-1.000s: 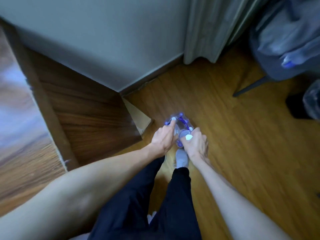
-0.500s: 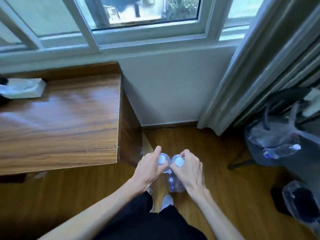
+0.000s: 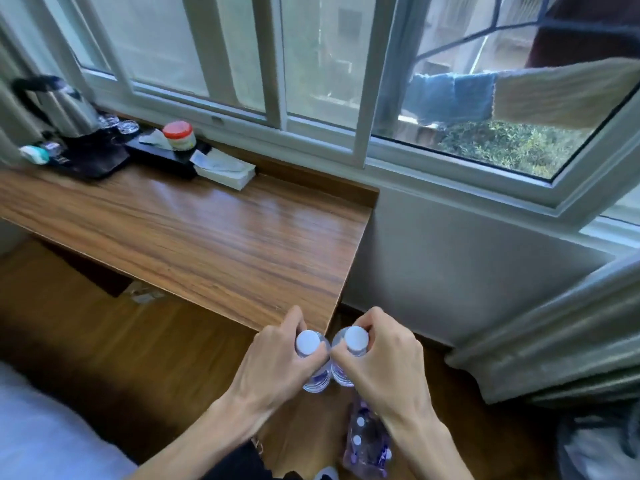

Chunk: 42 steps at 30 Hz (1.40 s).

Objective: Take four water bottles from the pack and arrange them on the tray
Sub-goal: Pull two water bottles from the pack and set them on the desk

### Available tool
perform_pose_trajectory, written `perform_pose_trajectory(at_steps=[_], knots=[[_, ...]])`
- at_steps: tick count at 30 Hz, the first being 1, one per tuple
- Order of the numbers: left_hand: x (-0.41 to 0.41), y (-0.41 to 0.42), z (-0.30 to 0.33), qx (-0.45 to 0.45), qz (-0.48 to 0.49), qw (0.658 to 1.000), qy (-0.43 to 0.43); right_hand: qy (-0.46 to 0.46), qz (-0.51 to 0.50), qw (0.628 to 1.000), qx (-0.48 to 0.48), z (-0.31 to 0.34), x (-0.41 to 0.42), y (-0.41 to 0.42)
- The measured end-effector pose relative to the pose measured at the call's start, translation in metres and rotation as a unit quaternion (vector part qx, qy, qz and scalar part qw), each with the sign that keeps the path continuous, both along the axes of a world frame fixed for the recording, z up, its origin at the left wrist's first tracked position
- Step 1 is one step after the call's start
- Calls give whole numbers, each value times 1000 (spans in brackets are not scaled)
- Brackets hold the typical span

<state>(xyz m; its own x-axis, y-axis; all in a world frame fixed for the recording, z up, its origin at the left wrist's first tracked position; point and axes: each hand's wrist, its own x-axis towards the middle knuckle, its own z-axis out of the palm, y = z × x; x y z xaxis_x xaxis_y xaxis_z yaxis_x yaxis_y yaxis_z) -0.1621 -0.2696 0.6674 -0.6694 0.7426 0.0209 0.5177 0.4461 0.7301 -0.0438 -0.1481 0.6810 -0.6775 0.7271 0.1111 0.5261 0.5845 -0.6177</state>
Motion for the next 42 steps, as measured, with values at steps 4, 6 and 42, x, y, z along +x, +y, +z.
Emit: perform_pose_trajectory(at_steps=[4, 6, 42], knots=[[-56, -37, 20, 19, 61, 998, 17, 15, 43, 999, 7, 18, -70, -24], [-81, -49, 24, 16, 77, 997, 18, 15, 64, 998, 16, 23, -97, -34], [-635, -127, 13, -90, 88, 991, 48, -5, 84, 996, -24, -3, -646, -121]])
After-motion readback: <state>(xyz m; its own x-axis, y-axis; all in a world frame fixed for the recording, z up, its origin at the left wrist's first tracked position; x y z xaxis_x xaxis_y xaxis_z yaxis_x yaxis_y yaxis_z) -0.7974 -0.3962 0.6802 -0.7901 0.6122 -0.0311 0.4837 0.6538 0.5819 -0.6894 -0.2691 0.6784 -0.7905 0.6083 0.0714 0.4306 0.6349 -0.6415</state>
